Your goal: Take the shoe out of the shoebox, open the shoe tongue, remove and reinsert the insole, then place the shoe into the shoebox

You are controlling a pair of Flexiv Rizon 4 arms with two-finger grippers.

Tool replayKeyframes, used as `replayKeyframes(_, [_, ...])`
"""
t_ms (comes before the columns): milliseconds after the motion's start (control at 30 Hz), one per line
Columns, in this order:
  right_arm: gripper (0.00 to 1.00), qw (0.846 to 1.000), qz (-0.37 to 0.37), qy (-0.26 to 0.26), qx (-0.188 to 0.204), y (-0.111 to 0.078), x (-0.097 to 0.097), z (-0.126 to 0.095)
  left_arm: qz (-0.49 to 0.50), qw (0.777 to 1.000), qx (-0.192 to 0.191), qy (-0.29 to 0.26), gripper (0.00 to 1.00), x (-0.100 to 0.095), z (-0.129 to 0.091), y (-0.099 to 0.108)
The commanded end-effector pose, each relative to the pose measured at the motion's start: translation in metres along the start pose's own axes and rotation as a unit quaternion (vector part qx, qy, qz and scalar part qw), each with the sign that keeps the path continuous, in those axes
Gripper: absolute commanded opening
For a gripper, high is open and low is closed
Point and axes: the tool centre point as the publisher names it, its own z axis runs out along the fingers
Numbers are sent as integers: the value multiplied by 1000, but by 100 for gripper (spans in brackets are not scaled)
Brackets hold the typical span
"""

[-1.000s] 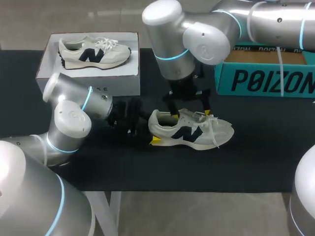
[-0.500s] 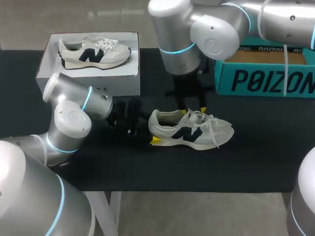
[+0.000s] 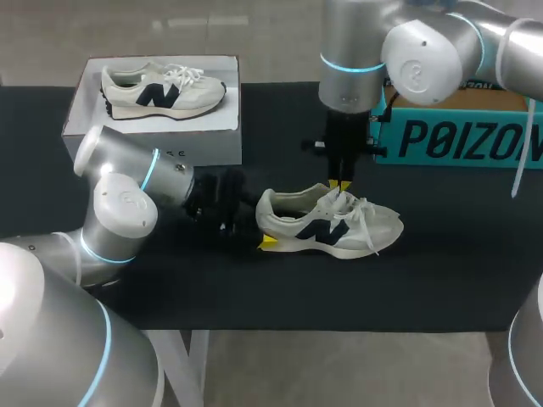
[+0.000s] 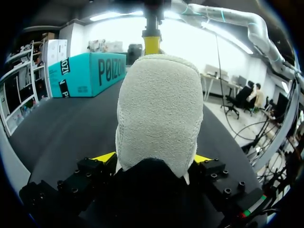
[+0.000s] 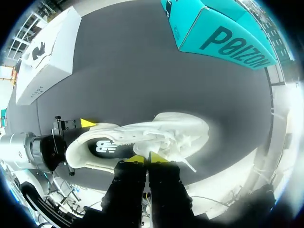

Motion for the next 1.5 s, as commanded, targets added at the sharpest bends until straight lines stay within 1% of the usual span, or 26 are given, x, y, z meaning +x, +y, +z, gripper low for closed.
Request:
replayKeyframes(33, [0, 993, 1, 115, -6, -4, -43, -12, 0, 1000, -1, 1, 0, -1, 0, 1])
replayKeyframes(133, [0, 994, 5, 108, -5, -5, -57, -17, 0, 1000, -1, 1, 0, -1, 0, 1])
replayKeyframes(233, [0, 995, 19, 100, 3, -8, -74, -18, 0, 1000, -1, 1, 0, -1, 0, 1])
replayKeyframes(267, [0, 995, 18, 102, 14, -9, -80, -17, 0, 1000, -1, 1, 0, -1, 0, 1])
replayKeyframes(300, [0, 995, 21, 98, 17, -9, -86, -14, 0, 1000, -1, 1, 0, -1, 0, 1])
replayKeyframes(333, [0, 995, 15, 94, 33, -10, -90, -11, 0, 1000, -1, 1, 0, -1, 0, 1])
replayKeyframes(400, [0, 996, 19, 70, 52, -11, -95, -4, 0, 1000, -1, 1, 0, -1, 0, 1])
replayKeyframes(467, [0, 995, 28, 59, 76, -12, -99, 5, 0, 1000, -1, 1, 0, -1, 0, 1])
replayKeyframes(567, [0, 993, 49, 48, 95, -13, -103, 14, 0, 1000, -1, 1, 0, -1, 0, 1])
replayKeyframes(633, [0, 992, 61, 25, 109, -13, -105, 22, 0, 1000, -1, 1, 0, -1, 0, 1])
replayKeyframes(667, [0, 991, 68, 23, 111, -12, -106, 24, 0, 1000, -1, 1, 0, -1, 0, 1])
replayKeyframes(700, [0, 990, 78, 36, 109, -12, -106, 26, 0, 1000, -1, 1, 0, -1, 0, 1])
replayKeyframes(767, [0, 990, 82, 33, 113, -9, -105, 30, 0, 1000, -1, 1, 0, -1, 0, 1])
replayKeyframes(833, [72, 990, 82, 34, 114, -6, -100, 36, 0, 1000, -1, 1, 0, -1, 0, 1])
replayKeyframes(867, [100, 990, 80, 34, 115, -4, -97, 37, 0, 1000, -1, 1, 0, -1, 0, 1])
replayKeyframes(1000, [100, 990, 78, 41, 114, 1, -90, 46, 0, 1000, -1, 1, 0, -1, 0, 1])
replayKeyframes(1100, [100, 990, 84, 48, 106, 5, -90, 51, 0, 1000, -1, 1, 0, -1, 0, 1])
replayKeyframes(1233, [100, 989, 87, 52, 110, 6, -89, 53, 0, 1000, -1, 1, 0, -1, 0, 1])
replayKeyframes(1333, [100, 989, 86, 50, 106, 4, -90, 46, 0, 1000, -1, 1, 0, -1, 0, 1])
replayKeyframes(1500, [100, 991, 90, 56, 76, 1, -92, 23, 0, 1000, -1, 1, 0, -1, 0, 1])
